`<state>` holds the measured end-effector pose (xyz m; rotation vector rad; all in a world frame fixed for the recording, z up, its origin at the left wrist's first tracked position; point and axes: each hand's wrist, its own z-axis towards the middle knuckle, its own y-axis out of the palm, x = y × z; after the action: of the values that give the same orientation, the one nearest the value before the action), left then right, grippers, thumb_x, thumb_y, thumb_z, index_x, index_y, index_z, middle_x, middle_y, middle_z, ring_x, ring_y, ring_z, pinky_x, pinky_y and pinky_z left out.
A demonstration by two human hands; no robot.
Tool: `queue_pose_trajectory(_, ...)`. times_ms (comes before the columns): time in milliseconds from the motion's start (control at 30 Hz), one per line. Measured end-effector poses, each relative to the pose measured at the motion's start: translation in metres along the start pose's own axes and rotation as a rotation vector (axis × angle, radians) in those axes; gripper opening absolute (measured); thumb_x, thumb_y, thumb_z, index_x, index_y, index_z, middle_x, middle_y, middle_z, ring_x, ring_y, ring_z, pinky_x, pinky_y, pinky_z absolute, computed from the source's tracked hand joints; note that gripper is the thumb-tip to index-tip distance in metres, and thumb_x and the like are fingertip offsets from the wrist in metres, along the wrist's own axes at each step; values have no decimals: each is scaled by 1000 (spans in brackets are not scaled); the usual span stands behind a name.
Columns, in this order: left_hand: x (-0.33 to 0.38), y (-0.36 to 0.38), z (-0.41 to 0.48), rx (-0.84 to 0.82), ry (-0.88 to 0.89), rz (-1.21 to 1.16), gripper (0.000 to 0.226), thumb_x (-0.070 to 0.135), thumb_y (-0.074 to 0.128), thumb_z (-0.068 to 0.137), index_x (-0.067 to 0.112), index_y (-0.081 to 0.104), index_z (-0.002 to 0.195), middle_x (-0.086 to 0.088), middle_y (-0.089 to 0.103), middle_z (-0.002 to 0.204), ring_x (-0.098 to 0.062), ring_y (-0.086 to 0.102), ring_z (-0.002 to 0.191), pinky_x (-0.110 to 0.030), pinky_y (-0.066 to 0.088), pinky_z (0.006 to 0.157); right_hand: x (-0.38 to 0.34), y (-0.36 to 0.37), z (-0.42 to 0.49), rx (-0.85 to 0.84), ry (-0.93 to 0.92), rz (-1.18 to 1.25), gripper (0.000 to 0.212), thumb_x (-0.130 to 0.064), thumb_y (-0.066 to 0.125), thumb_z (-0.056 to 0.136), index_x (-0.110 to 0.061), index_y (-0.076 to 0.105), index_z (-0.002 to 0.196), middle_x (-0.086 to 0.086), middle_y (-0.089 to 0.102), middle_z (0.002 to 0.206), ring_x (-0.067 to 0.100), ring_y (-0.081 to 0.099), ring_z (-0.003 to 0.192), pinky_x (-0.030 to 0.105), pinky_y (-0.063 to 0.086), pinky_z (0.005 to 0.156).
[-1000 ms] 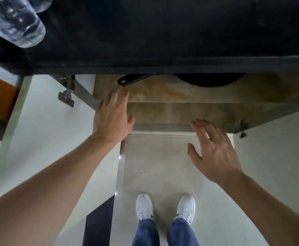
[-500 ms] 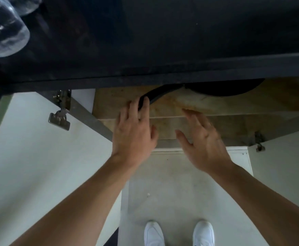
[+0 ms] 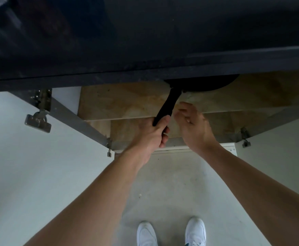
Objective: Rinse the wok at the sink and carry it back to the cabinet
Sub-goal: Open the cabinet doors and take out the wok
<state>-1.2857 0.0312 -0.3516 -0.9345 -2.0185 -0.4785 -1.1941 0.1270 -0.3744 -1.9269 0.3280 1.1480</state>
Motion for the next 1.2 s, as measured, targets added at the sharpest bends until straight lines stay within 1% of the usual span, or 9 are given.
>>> queue_pose_trajectory(200,-26,21,-25,-31,12,-70,22,24,56,97,10,61,80,-2,55,64,-11,45,46,-23,35,42,7,5,-3,-53,144,269,43,-48,55,96,-12,65,74,0,66,60,25,61,61,47,50,66)
queue_pose_trajectory(267,-35,24,-37,-44,2,-81,21,23,56,96,5,61,87,-2,57,65,-13,46,47,-24,36,43,9,4,-6,-95,242,437,45,-50,64,90,-6,68,78,13,74,77,32,68,69,52,55,72)
queue_pose_trajectory(367,-51,27,-51,-45,-29,-121,25,21,58,95,-3,60,95,-2,60,67,-15,49,48,-25,39,45,13,4,-13,-183,364,750,22,-26,71,93,-5,71,98,10,78,99,25,77,91,38,59,84)
queue_pose_trajectory(600,-55,23,-43,-163,-96,-187,24,27,58,95,9,64,111,-15,71,96,-21,67,63,-34,54,65,24,8,-23,-227,411,807,23,-26,71,92,-8,69,106,1,77,93,17,75,87,39,58,80)
queue_pose_trajectory(667,-52,27,-37,-149,-129,-200,28,35,56,96,12,63,110,-12,69,91,-19,65,61,-35,55,64,26,7,-22,-234,386,788,22,-26,71,92,-9,69,105,-1,78,91,17,75,88,38,55,74)
queue_pose_trajectory(767,-51,36,-33,-150,-152,-145,35,41,51,97,8,59,101,-4,56,75,-13,49,50,-27,43,47,28,4,-20,-253,381,813,22,-23,71,92,-6,68,105,0,76,87,16,74,86,23,50,53)
queue_pose_trajectory(933,-62,41,-30,-120,-152,-165,36,47,45,98,12,49,88,-8,42,72,-13,31,46,-23,24,40,27,9,-9,-332,472,800,18,-21,75,89,-8,65,83,3,64,68,15,66,60,24,50,49)
queue_pose_trajectory(1067,-72,39,-31,-107,-123,-135,39,49,42,97,11,49,87,-12,38,71,-14,27,44,-24,20,41,28,24,-7,-314,501,857,28,-21,77,88,-10,59,70,0,55,55,16,59,52,40,60,75)
queue_pose_trajectory(1200,-79,37,-35,-88,-78,-117,40,48,42,97,11,48,83,-6,37,60,-14,26,42,-26,17,42,29,30,-13,-287,475,948,32,-18,74,90,-10,55,66,2,49,55,14,49,44,34,60,68)
